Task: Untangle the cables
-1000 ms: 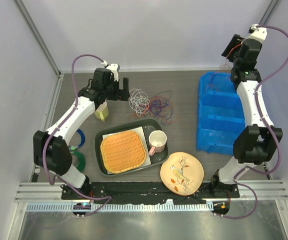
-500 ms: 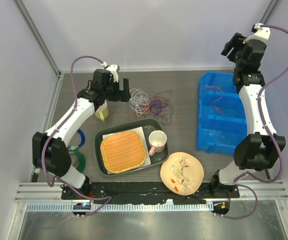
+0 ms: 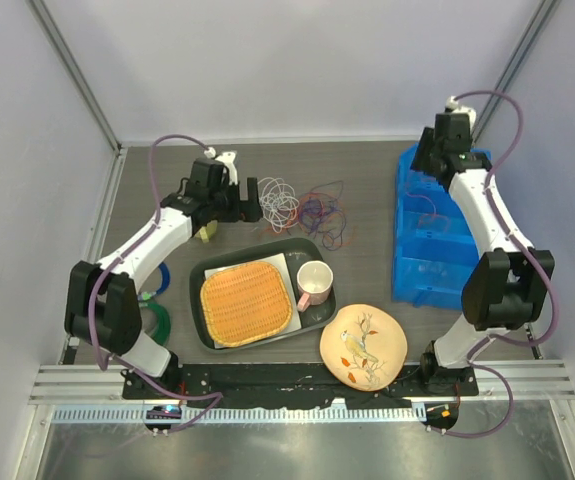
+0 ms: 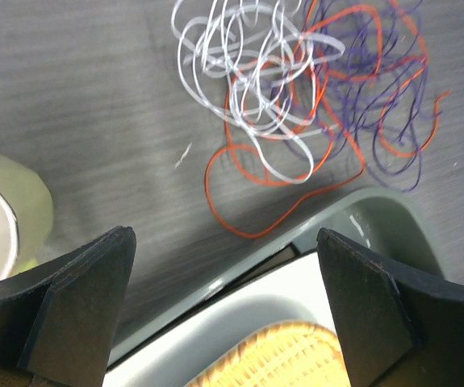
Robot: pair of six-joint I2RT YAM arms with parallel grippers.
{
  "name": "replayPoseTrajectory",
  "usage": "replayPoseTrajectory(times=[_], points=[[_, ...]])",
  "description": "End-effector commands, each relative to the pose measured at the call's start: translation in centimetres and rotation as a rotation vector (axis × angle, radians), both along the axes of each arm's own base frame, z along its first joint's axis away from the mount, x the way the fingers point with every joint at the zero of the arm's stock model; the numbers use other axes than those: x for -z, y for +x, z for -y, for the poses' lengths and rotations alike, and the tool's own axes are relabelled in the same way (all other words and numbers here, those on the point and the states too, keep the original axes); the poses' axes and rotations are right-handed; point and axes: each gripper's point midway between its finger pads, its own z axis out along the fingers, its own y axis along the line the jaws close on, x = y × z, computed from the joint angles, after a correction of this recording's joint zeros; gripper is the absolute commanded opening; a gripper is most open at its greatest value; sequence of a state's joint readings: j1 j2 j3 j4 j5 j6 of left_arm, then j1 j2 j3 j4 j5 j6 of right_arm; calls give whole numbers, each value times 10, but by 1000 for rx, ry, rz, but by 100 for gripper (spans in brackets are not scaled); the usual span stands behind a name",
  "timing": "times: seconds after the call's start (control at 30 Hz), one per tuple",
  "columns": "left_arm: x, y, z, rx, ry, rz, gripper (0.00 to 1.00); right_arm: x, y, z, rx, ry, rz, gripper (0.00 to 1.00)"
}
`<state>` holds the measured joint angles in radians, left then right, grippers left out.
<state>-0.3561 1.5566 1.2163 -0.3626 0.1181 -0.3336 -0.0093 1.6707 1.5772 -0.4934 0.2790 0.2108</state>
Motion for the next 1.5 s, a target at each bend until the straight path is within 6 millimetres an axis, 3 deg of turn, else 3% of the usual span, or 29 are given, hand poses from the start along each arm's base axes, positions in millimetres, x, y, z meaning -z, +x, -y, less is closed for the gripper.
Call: replayPoseTrajectory(times=[0.0, 0.17, 0.3, 0.6, 0.77, 0.83, 0.87, 1.3, 1.4, 1.47], points=[[-22, -8, 2, 8, -65, 73, 100, 9, -41, -6, -29, -3, -29, 63], [-21, -20, -1, 9, -73, 91, 100, 45, -57, -36, -300, -138, -146, 63], [-23, -21, -8, -19, -58, 105, 100, 52, -54, -31, -289, -209, -175, 64], [-28, -24, -20, -60, -27, 141, 100, 105, -41, -8, -97, -217, -239, 64], [-33, -24, -23, -73, -24, 160, 100, 115, -38, 16, 21, -180, -204, 64], [-33, -24, -22, -70, -28, 162, 100, 117, -38, 15, 34, -148, -172, 64], [-33, -25, -23, -71, -27, 161, 100, 117, -41, 27, 60, -141, -166, 64], [-33, -25, -22, -67, -29, 163, 100, 158, -31, 20, -91, -42, -127, 63], [-32, -25, -23, -74, -24, 160, 100, 158, -23, 13, -145, -30, -79, 57], [-34, -24, -24, -79, -24, 165, 100, 154, -22, 11, -159, -24, -50, 34]])
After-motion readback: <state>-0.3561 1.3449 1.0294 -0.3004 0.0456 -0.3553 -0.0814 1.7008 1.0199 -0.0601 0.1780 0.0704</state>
